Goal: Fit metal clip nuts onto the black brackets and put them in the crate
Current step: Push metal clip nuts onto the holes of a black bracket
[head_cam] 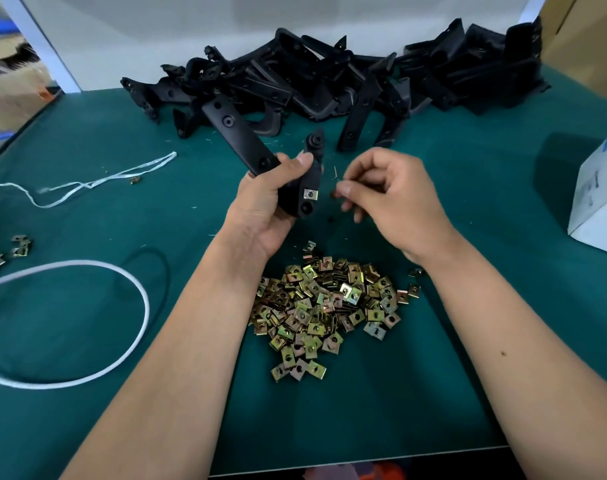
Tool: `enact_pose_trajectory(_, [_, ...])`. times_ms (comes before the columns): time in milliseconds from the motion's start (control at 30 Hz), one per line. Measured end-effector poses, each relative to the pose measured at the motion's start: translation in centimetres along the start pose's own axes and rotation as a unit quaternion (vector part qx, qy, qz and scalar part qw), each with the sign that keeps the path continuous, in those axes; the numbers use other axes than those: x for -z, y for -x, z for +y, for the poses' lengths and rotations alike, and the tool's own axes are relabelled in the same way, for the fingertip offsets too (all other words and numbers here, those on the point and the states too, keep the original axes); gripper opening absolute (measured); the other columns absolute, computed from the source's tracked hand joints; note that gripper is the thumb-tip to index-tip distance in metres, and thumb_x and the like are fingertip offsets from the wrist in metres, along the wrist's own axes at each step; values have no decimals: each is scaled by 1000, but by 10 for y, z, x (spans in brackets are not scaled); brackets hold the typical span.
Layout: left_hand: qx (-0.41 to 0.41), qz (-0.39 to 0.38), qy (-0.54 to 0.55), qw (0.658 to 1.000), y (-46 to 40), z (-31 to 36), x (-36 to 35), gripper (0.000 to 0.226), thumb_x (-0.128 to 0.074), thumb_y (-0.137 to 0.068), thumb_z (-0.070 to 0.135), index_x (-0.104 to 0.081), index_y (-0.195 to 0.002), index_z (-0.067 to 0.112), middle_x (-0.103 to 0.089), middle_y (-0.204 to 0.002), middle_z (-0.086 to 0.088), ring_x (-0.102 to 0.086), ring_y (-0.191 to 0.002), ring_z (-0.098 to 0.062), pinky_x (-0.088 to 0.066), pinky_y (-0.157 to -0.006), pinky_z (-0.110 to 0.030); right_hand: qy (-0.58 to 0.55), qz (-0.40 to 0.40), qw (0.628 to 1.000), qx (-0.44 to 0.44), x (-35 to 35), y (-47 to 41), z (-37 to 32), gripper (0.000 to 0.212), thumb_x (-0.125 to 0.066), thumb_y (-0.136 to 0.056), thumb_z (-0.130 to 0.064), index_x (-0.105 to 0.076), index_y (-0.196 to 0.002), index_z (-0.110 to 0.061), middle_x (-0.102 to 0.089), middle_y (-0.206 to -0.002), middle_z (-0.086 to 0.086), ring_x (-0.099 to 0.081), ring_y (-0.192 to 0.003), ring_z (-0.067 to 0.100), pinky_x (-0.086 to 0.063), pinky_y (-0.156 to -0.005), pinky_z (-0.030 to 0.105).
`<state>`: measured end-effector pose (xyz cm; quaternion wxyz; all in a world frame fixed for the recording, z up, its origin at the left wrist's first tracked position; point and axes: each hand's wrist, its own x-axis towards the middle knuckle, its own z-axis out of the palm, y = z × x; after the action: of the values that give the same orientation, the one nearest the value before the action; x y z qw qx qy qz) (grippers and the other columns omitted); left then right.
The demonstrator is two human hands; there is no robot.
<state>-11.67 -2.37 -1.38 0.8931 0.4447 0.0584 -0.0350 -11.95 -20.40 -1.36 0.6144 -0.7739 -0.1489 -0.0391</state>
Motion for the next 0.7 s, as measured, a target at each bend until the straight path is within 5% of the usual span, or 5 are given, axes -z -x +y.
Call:
enact_pose_trajectory(133, [11,-27,-4,1000,2,-1,-1,27,-77,-85,5,-57,-77,21,-69,-76,3,-72,-79,-15,-58,-69,-28,-138,78,987,-40,-3,0,-3,9,-71,-95,-9,-79,-97,-12,-69,-72,-2,-56,-64,9,-47,-55,22])
enact_pose_trajectory(367, [38,-53,-6,998,6,-1,-5,25,-80,-74,12,-57,-83,20,-71,-80,1,-71,-79,-18,-57,-84,-37,-243,55,964,-97,-8,2,-8,12,-67,-98,-7,-76,-105,-9,-73,-76,7,-64,-65,14,-51,-56,21])
enact_pose_trajectory(467, [43,-69,10,997,7,-4,-7,24,-78,-75,10,-57,-83,19,-71,-84,-2,-72,-80,-21,-61,-79,-36,-298,64,946,-106,-10,2,-10,12,-68,-97,-5,-78,-103,-7,-74,-82,5,-66,-71,14,-55,-64,22])
enact_pose_trajectory(700, [43,-79,15,996,8,-8,-11,24,-79,-77,10,-59,-83,20,-69,-89,1,-72,-87,-21,-57,-93,-40,-288,100,948,-95,-11,2,-8,19,-67,-94,3,-75,-108,-6,-74,-84,6,-69,-75,14,-55,-67,22])
